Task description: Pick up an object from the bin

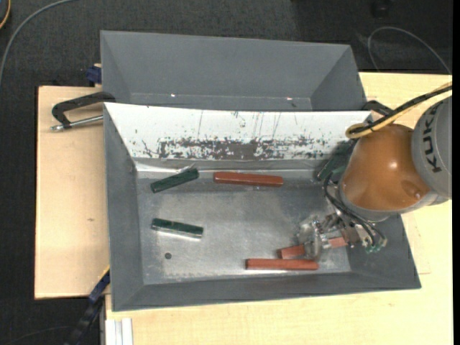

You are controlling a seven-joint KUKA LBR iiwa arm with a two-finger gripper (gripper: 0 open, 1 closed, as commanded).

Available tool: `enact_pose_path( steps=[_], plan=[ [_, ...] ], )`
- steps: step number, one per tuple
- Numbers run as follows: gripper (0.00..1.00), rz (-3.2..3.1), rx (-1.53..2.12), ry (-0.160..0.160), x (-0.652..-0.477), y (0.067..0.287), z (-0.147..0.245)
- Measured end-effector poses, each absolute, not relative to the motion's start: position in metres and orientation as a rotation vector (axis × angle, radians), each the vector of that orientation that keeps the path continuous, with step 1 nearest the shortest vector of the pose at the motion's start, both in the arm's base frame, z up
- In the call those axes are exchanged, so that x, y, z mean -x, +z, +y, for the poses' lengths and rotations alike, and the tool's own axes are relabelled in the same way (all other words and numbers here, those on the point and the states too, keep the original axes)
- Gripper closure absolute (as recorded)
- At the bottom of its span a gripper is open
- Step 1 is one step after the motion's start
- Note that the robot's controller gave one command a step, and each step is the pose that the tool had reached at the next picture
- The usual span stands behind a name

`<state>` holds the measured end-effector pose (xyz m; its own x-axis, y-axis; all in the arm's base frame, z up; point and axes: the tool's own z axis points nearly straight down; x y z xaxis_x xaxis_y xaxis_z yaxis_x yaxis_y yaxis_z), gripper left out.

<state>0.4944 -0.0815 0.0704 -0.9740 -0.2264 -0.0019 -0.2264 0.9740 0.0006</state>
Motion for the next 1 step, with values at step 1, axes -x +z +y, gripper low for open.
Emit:
enact_pose_path(
  steps=[1],
  plan=[
    [1.0, 3.002, 0.882, -0.006, -0.5217, 0.2407, -0.0689]
  ],
)
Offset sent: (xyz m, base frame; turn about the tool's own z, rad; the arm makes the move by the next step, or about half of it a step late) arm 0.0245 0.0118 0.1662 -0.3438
